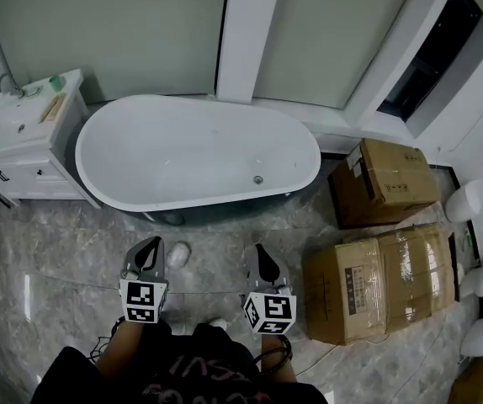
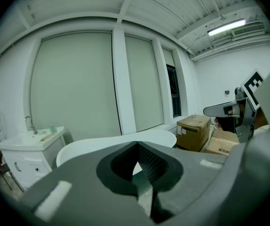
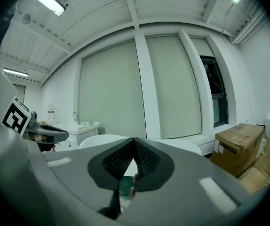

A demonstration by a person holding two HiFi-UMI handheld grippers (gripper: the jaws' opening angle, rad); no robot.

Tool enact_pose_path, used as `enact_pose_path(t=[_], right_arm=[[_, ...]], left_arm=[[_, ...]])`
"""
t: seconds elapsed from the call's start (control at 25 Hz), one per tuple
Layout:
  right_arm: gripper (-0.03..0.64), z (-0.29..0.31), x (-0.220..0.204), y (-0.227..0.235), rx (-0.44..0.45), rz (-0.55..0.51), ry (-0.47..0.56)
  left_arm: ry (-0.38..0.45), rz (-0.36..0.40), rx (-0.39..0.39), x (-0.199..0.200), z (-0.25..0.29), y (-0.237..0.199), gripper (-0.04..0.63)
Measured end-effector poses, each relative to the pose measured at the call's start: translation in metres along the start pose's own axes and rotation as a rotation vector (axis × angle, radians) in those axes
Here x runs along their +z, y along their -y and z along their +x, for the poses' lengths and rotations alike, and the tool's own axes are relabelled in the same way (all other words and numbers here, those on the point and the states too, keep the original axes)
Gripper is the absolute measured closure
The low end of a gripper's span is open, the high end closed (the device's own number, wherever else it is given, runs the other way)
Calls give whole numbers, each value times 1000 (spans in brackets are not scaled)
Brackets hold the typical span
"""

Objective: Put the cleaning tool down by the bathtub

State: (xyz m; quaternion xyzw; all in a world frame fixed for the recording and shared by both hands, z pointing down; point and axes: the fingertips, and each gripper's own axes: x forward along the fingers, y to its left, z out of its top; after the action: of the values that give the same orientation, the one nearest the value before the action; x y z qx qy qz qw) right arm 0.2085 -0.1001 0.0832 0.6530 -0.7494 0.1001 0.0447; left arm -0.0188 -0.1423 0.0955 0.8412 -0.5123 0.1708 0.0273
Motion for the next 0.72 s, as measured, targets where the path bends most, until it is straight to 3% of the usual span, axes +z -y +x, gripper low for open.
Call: enact_pose_path(t=[0.36,0.72], right_arm=[[606,-10,35,5,-2,-20,73],[606,-12,29,18,-37,-4,59]], left_arm=[[90,-4,39,33,-11,-10,595],[122,23,29,42,-7,-7,595]])
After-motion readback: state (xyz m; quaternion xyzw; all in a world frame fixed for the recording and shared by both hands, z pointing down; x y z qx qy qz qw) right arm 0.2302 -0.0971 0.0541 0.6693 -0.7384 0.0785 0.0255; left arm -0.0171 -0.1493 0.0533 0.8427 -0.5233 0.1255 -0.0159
